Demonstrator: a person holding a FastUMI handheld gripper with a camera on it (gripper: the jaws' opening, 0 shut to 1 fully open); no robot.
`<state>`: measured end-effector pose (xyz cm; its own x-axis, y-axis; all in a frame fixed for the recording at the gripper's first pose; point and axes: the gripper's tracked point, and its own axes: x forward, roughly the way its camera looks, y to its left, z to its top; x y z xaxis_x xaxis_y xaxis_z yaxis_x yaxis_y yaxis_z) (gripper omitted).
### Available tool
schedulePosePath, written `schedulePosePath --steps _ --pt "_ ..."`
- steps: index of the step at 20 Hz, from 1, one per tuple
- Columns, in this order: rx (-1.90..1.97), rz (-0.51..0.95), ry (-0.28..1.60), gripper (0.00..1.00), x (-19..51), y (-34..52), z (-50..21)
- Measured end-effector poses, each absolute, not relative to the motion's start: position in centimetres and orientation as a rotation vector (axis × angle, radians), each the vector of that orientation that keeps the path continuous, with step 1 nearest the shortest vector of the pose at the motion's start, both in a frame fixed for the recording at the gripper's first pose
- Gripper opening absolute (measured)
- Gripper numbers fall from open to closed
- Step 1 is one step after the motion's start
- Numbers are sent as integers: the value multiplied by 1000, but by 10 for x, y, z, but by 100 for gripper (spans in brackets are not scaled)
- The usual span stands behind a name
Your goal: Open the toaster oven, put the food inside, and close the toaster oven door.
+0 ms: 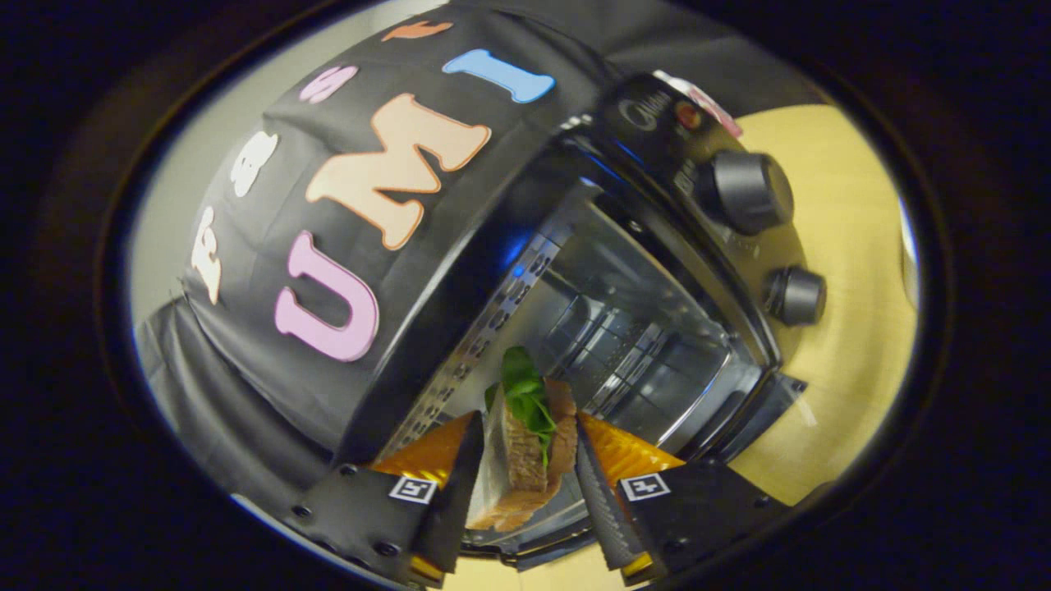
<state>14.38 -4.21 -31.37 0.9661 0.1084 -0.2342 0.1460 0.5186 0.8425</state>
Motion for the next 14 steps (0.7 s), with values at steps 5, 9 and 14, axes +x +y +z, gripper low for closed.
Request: schedulePosePath --steps 5,9,14 --pt "800 -122 260 85 128 -62 -310" --pt "649 -127 248 99 106 -68 -302" --pt "433 -68 151 99 61 -62 -257"
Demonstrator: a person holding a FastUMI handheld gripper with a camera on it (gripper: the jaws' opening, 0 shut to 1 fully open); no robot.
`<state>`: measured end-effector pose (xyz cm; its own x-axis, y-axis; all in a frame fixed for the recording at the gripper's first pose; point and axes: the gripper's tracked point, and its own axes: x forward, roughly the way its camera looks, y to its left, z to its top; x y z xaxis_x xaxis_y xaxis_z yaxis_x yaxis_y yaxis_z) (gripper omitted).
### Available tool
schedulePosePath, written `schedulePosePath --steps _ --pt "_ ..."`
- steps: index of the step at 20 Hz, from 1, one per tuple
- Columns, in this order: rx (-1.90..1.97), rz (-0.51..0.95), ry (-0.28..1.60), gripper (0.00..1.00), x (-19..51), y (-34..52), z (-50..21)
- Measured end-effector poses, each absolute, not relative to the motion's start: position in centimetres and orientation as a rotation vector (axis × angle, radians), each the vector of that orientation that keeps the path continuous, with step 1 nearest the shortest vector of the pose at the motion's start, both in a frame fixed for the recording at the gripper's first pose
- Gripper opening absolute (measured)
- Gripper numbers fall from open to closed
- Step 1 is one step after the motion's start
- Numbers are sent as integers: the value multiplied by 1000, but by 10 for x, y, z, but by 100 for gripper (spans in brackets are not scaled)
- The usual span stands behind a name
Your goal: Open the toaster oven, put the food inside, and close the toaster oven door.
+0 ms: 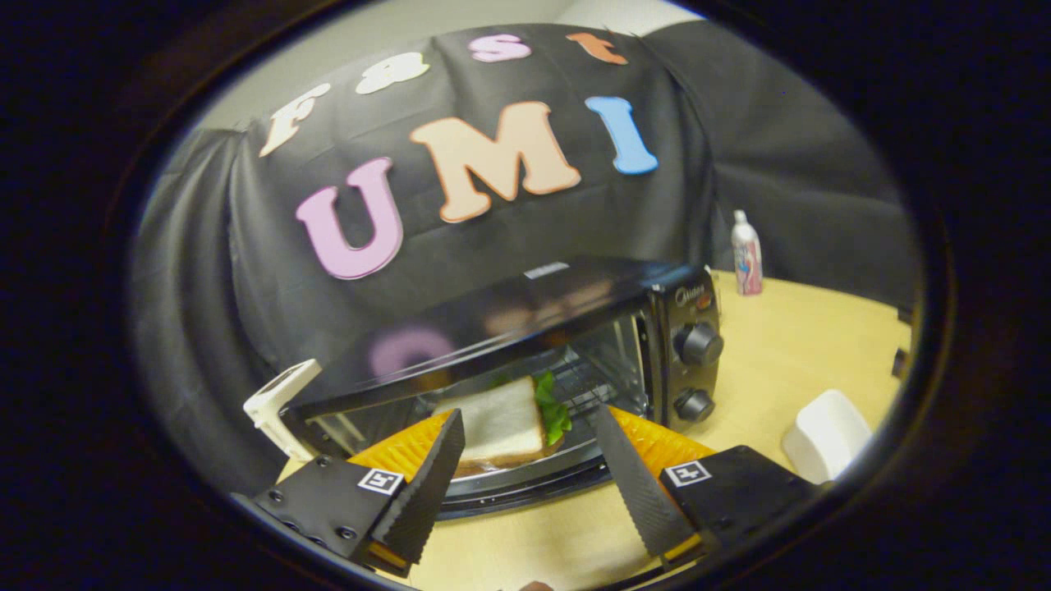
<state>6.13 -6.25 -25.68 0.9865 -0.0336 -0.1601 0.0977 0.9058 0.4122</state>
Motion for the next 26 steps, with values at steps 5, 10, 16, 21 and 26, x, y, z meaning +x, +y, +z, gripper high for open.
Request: schedulePosePath --steps 5,10,16,21,26 --pt "297 -20 130 99 -2 -47 -230" --pt "268 21 223 99 -67 -25 -267" --pt "255 44 326 99 -109 -24 -325" --pt "236 47 427 99 -113 -21 -370" --pt "153 57 457 99 -102 -12 -384"
